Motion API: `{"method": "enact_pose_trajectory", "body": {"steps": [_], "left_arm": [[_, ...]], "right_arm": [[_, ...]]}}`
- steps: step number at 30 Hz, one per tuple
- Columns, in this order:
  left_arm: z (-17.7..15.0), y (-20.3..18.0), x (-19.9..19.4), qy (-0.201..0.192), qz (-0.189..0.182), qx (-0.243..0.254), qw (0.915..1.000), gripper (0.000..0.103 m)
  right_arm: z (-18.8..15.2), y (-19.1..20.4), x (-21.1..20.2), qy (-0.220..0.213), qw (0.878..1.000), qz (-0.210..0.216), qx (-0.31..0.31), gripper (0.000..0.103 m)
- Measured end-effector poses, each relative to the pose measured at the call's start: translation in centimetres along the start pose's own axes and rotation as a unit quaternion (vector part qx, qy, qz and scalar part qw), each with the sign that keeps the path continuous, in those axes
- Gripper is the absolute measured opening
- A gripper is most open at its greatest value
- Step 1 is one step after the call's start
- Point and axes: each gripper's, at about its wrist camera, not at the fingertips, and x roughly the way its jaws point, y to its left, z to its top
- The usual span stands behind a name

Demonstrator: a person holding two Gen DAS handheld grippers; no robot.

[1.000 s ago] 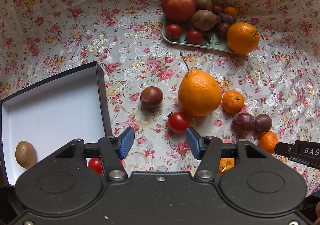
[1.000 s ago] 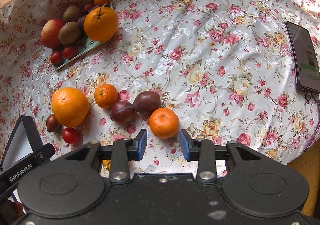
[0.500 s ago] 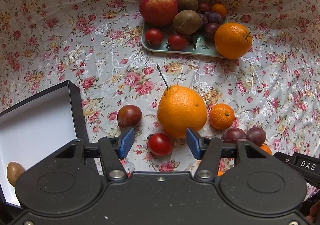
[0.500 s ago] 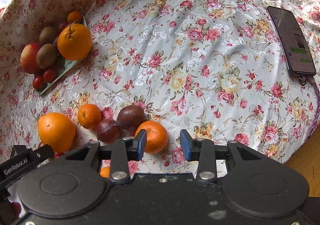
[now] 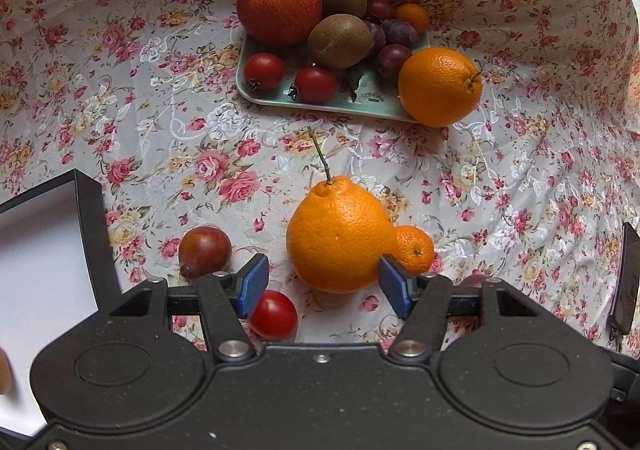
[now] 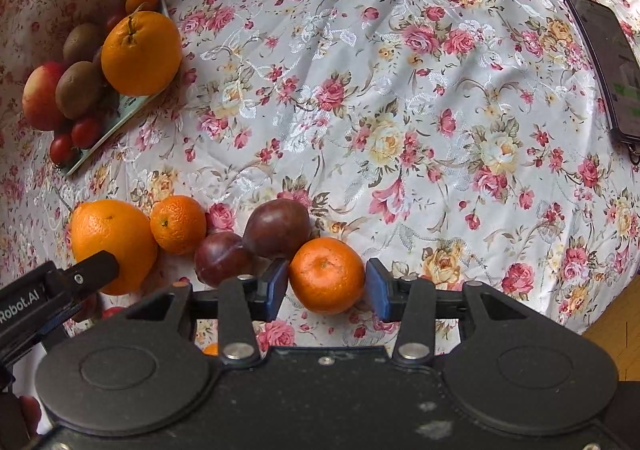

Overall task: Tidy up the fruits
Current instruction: 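Grasp a small mandarin with the right tool while the left tool moves toward the large orange, then close the left tool on the large orange and lift it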

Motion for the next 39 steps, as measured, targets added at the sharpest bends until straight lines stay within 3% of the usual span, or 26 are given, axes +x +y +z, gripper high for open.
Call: {"method": "enact_pose_trajectory", "body": {"steps": [13,30,39], "left_arm": [[1.4,-0.9,1.1,-0.005,-0.023,-0.015,0.9996,0.065],[2.4,-2.6,2.8,-0.009,-0.006,-0.017,0.9998,0.071],[2.8,-3.3,4.7,0.01,0.012,-0.026,0.9995,0.072]], "right_arm": [[0.5,0.4,2.0,0.019,1.0,-0.011,-0.012,0.047],[0.7,0.3,2.1,0.027,0.999,-0.003,-0.035,0.047],[0.5,0.2,1.7,0.025,0.999,0.003,-0.043,0.045]]}}
